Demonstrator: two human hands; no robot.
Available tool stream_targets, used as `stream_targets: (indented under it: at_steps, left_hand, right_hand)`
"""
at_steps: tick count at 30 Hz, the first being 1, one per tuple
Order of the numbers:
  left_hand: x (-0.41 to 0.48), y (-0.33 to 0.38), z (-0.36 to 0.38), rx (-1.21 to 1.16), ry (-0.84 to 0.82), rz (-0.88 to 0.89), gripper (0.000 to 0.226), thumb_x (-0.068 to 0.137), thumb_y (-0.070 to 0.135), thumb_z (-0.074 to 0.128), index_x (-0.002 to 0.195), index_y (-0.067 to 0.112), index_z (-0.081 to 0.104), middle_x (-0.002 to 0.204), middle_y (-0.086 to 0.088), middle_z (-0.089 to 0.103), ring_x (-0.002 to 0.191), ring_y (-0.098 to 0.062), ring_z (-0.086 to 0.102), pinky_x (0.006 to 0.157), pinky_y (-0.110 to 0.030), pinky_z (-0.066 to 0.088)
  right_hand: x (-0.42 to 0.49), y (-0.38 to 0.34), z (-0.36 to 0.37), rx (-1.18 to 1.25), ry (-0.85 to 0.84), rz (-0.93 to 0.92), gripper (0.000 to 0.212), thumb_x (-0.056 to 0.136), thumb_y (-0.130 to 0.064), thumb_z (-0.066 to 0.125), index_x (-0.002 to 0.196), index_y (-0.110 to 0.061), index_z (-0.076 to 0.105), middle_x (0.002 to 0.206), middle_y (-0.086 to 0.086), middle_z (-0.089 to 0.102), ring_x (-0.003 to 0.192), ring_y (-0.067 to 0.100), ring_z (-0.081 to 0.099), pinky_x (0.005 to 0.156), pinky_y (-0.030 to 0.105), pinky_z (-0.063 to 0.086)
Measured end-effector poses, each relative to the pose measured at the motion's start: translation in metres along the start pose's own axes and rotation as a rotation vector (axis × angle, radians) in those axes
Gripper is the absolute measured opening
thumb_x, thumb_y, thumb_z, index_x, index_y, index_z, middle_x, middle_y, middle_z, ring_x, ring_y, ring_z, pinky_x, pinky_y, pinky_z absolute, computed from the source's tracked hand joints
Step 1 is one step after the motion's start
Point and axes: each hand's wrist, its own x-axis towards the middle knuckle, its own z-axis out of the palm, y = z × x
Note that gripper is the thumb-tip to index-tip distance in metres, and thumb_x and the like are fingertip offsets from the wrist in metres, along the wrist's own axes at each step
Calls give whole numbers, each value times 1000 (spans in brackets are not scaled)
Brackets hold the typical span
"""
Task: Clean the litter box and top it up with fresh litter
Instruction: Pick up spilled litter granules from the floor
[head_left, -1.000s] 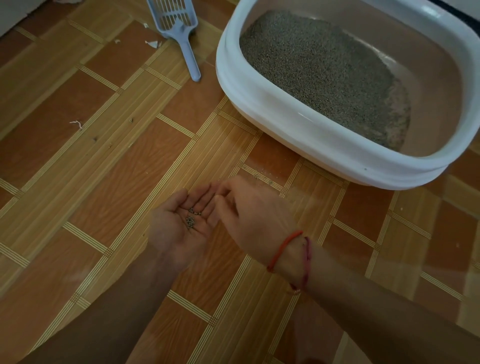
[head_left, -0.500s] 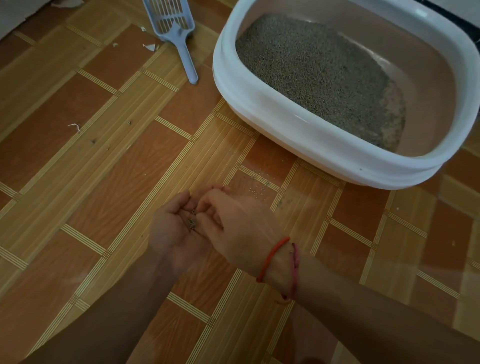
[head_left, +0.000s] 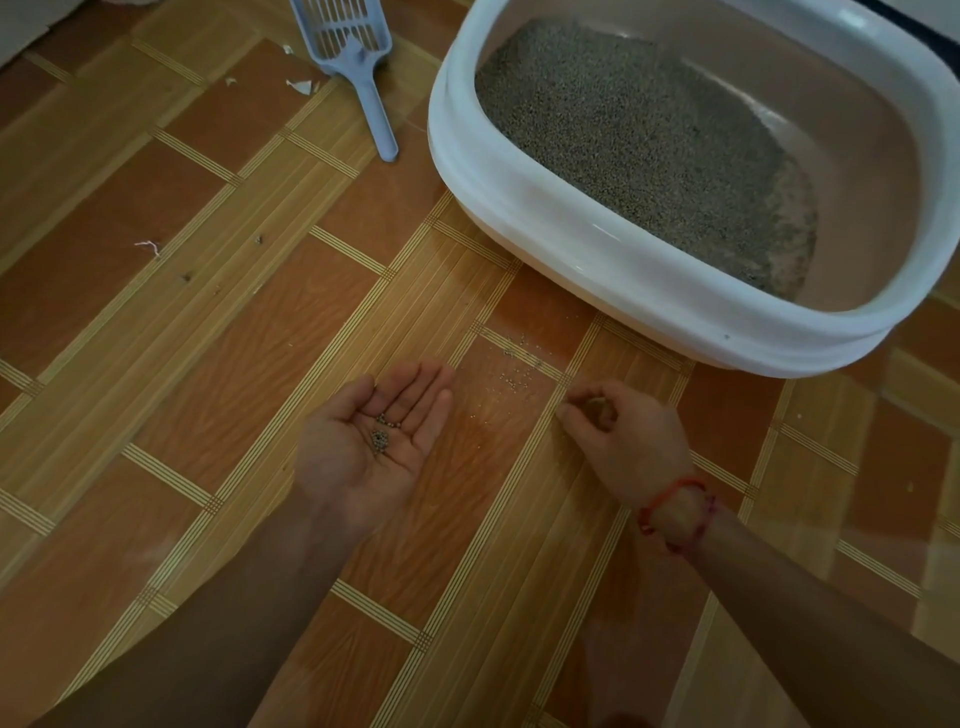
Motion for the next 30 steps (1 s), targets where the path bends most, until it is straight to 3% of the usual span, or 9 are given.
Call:
stream_targets:
  at_steps: [2, 6, 10, 15, 21, 25, 30]
  left_hand:
    - [0, 0, 0, 0, 5, -2, 52, 104, 22, 38, 82, -7, 75, 108, -21, 74, 103, -35, 73, 85, -47, 59]
    - [0, 2, -1, -4, 21, 1, 50, 104, 21, 39, 84, -7, 75, 111, -22, 73, 103, -35, 72, 85, -47, 59]
    - [0, 1, 0, 1, 21, 8, 50, 104, 21, 38, 85, -7, 74, 111, -22, 73, 103, -35, 72, 84, -47, 60]
    - [-2, 0, 0, 15, 4, 6, 52, 104, 21, 37, 82, -6, 75, 108, -21, 74, 104, -34, 72, 83, -46, 61]
    - [-2, 0, 1, 13, 3, 5, 51, 103, 21, 38, 82, -7, 75, 110, -22, 73, 104, -35, 72, 83, -47, 60]
    - [-3, 2, 1, 2, -2, -2, 49, 104, 21, 38, 87, -8, 74, 113, -23, 72, 105, -36, 71, 87, -48, 58]
    - [-2, 2, -1, 19, -4, 6, 54, 104, 22, 37, 80, -7, 76, 110, -22, 73, 105, -35, 72, 88, -48, 58]
  right_hand:
    - [2, -1, 1, -6, 2, -1, 11, 90, -35, 66, 96, -26, 70, 60, -20, 45, 57, -2, 45, 53, 13, 32]
    - [5, 0, 2, -26, -5, -19, 10, 92, -32, 64, 95, -25, 71, 73, -22, 54, 65, -5, 50, 63, 18, 50]
    - [7, 0, 5, -106, 0, -80, 12, 94, -29, 60, 94, -23, 70, 66, -22, 52, 59, -4, 50, 52, 5, 31]
    - [9, -1, 11, -238, -1, -164, 14, 95, -28, 54, 96, -19, 64, 72, -4, 65, 63, 17, 61, 58, 33, 52]
    - [10, -4, 12, -354, -18, -197, 18, 98, -27, 45, 99, -15, 58, 66, -4, 56, 55, 17, 51, 51, 29, 39]
    - [12, -8, 12, -314, -64, -143, 20, 100, -30, 41, 101, -18, 57, 71, -5, 59, 60, 17, 56, 58, 37, 51]
    - [1, -41, 5, -151, -84, -218, 16, 100, -32, 44, 94, -22, 55, 65, -8, 57, 57, 9, 52, 56, 35, 50]
